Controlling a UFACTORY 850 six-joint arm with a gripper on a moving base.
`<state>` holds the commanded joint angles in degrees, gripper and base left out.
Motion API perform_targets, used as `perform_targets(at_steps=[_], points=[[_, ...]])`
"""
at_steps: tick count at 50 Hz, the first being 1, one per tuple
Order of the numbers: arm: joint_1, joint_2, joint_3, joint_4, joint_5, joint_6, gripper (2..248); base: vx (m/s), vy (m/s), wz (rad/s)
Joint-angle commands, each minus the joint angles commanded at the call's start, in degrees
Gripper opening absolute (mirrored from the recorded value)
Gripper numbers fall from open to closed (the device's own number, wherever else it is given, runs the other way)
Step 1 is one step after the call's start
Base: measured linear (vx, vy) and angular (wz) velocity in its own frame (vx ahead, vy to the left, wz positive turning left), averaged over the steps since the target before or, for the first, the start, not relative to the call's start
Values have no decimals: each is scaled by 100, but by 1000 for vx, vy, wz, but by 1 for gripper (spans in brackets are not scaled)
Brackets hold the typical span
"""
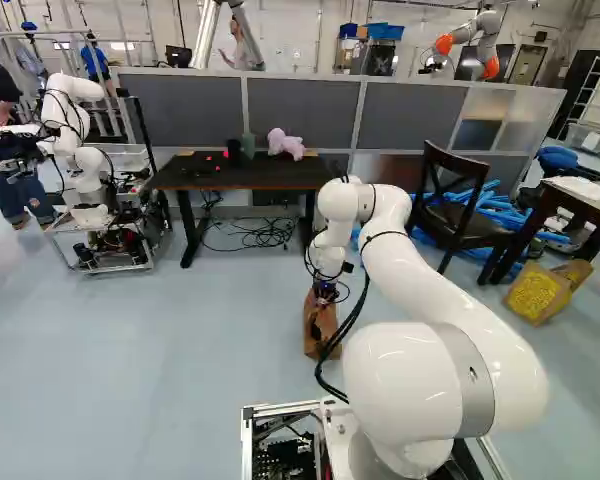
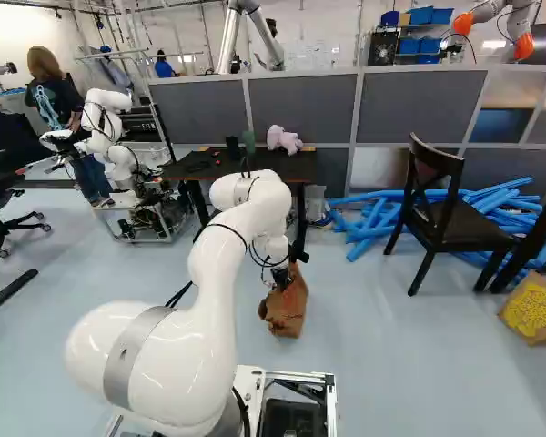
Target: Pick up the bag on the ground and place it on the table
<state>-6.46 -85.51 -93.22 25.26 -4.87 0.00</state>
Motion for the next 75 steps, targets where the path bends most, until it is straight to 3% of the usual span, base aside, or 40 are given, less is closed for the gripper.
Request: perform_targets(at_steps=[42, 75], points=[[-65, 1101, 1420, -110, -58, 0, 21, 0, 0, 0], [-167, 2037, 2727, -765, 235, 0, 21, 0, 0, 0]])
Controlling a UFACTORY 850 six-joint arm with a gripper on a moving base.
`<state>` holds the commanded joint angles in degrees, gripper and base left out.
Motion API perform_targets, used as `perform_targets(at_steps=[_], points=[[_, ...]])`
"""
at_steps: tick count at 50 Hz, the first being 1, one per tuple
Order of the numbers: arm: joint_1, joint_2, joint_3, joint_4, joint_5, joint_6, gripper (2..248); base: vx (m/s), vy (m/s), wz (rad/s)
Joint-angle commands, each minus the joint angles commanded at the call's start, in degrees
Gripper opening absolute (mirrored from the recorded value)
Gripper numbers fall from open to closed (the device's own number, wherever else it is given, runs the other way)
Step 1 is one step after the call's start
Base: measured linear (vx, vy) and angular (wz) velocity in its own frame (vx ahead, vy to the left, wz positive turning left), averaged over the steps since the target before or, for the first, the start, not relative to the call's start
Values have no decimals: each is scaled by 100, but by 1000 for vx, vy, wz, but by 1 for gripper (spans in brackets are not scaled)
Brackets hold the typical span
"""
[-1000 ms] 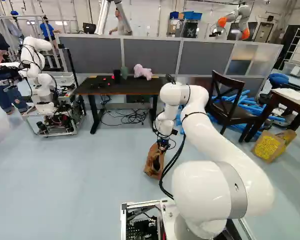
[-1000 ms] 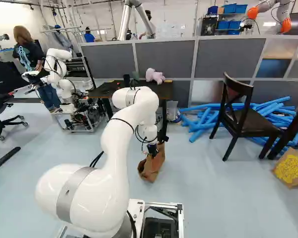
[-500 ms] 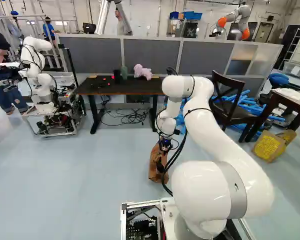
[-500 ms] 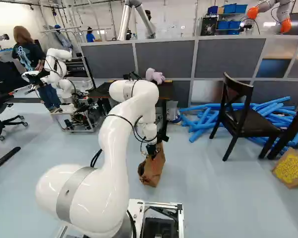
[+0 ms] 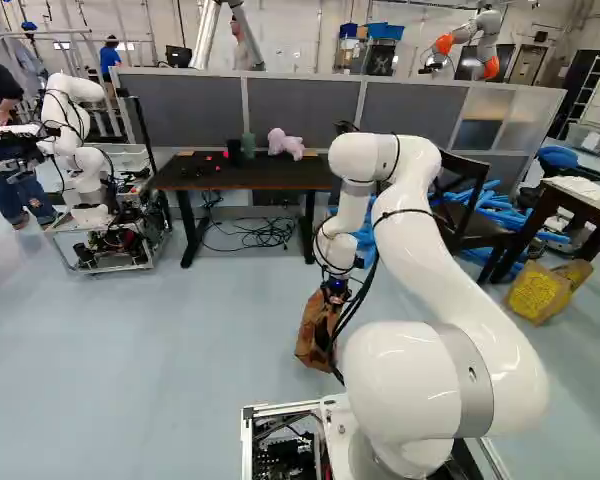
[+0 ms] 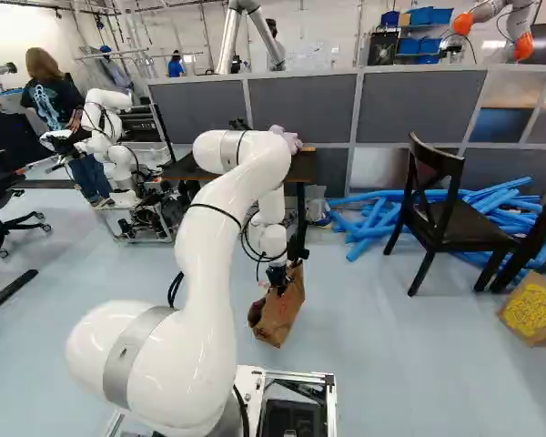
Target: Pick up the bag on the ground and place it on the table
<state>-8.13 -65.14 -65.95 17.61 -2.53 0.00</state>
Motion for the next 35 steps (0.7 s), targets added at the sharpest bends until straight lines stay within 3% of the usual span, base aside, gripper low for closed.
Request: perform_targets(at_steps=[35], points=[[-141, 995, 1294, -808, 3, 0, 21, 0, 0, 0]])
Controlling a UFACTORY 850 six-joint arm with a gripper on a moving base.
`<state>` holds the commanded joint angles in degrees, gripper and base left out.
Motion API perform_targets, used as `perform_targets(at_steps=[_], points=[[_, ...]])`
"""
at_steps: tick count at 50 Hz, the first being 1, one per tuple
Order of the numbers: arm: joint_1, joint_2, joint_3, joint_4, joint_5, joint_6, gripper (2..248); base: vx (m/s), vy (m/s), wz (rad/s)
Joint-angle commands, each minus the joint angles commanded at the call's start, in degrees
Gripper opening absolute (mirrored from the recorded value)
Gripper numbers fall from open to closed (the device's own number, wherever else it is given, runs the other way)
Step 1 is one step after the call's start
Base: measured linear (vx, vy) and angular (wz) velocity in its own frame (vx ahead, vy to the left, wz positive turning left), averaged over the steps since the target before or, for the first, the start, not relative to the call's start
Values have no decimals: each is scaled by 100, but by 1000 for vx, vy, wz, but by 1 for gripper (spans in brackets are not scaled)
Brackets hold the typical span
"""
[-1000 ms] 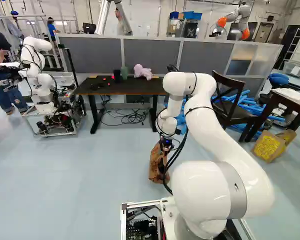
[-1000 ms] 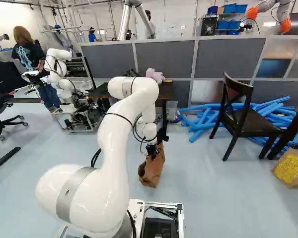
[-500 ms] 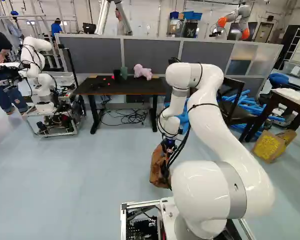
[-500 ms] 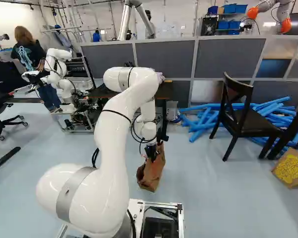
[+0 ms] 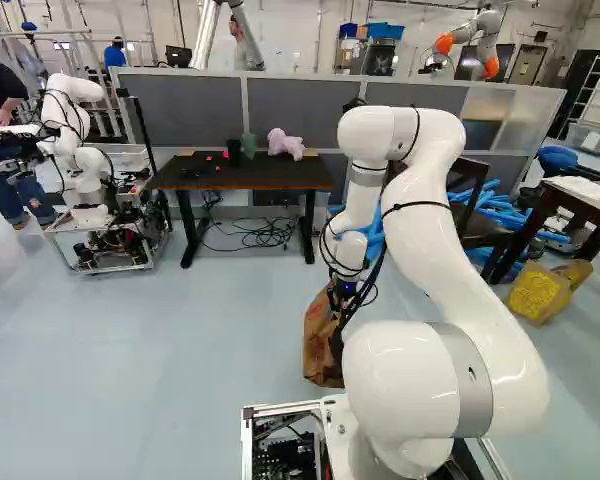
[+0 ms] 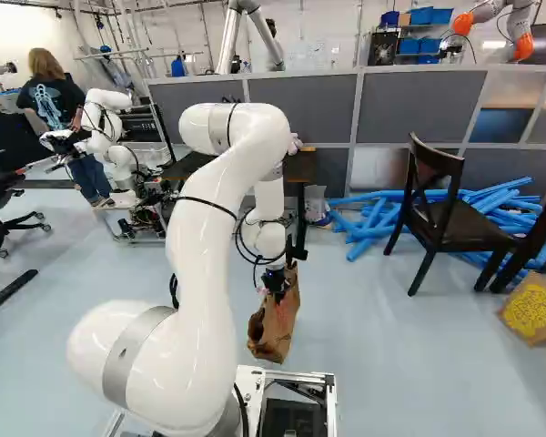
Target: Pick up the bag on the ground and place it on the table
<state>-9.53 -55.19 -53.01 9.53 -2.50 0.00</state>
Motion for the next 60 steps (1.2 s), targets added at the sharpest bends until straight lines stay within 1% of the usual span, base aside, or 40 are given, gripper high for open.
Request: perform_targets(at_steps=[25, 33, 48, 60], points=[[-94, 717, 774, -316, 0, 0, 21, 0, 0, 0], [-120, 960, 1002, -339, 13, 0, 21, 0, 0, 0], [-120, 1371, 1258, -343, 38, 0, 21, 0, 0, 0], [-112, 1704, 1435, -343, -64, 0, 21, 0, 0, 0]])
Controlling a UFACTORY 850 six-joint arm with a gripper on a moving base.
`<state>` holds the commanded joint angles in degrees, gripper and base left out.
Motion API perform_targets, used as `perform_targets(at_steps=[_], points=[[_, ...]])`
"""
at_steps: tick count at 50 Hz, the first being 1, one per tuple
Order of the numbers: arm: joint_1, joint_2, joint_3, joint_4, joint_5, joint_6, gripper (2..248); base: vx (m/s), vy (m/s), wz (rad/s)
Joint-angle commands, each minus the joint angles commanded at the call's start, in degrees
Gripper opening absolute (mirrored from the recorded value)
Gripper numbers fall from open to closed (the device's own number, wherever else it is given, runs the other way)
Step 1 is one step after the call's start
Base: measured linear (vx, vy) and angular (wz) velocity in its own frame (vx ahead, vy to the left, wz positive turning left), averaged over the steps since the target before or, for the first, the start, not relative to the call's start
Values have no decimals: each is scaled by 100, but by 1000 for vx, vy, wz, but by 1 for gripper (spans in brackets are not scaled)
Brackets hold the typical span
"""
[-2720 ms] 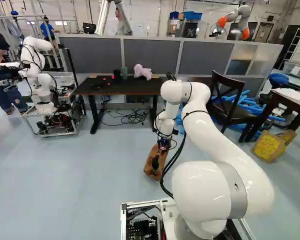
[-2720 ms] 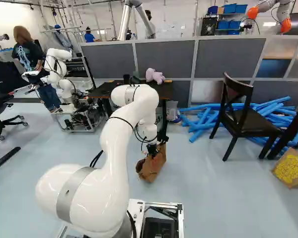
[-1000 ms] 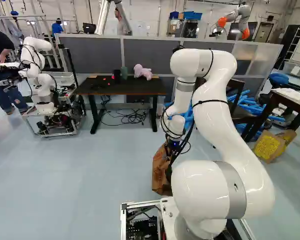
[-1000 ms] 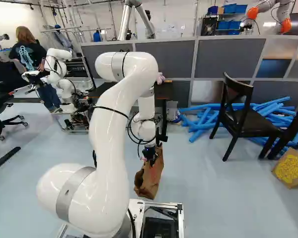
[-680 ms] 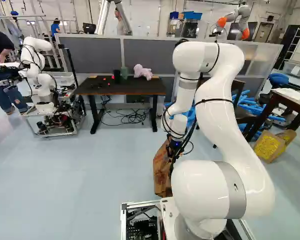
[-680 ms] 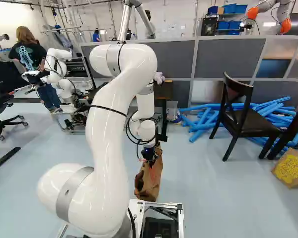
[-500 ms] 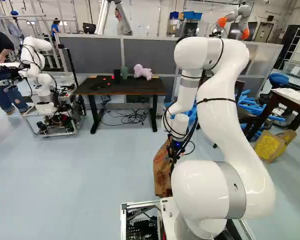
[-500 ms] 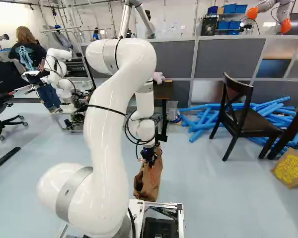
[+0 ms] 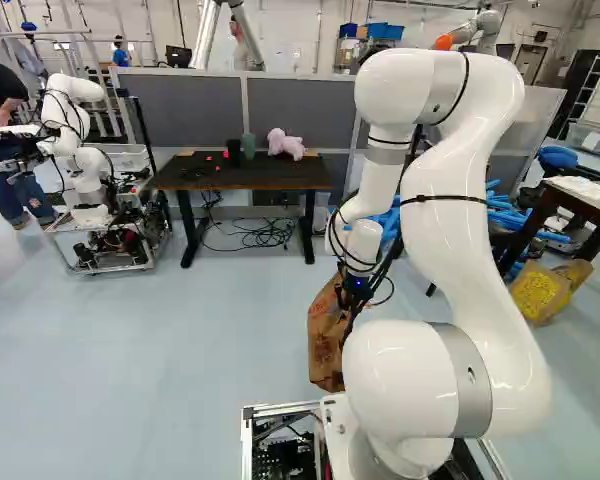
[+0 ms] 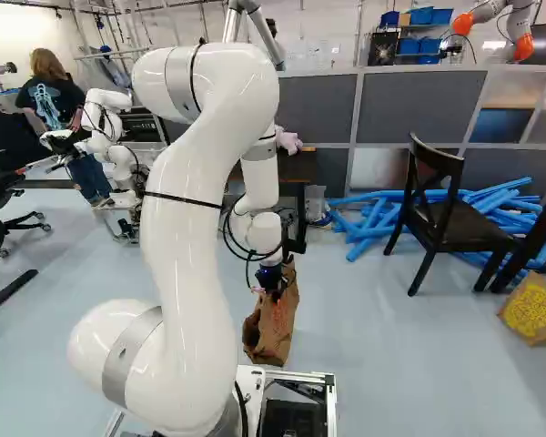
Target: Pick up the bag on the ground and place it on the table
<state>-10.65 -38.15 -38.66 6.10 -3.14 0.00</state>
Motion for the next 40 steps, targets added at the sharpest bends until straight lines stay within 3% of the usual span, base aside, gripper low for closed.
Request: perform_targets(at_steps=[40], points=[[-41, 1146, 498, 0, -525, 0, 21, 0, 0, 0]])
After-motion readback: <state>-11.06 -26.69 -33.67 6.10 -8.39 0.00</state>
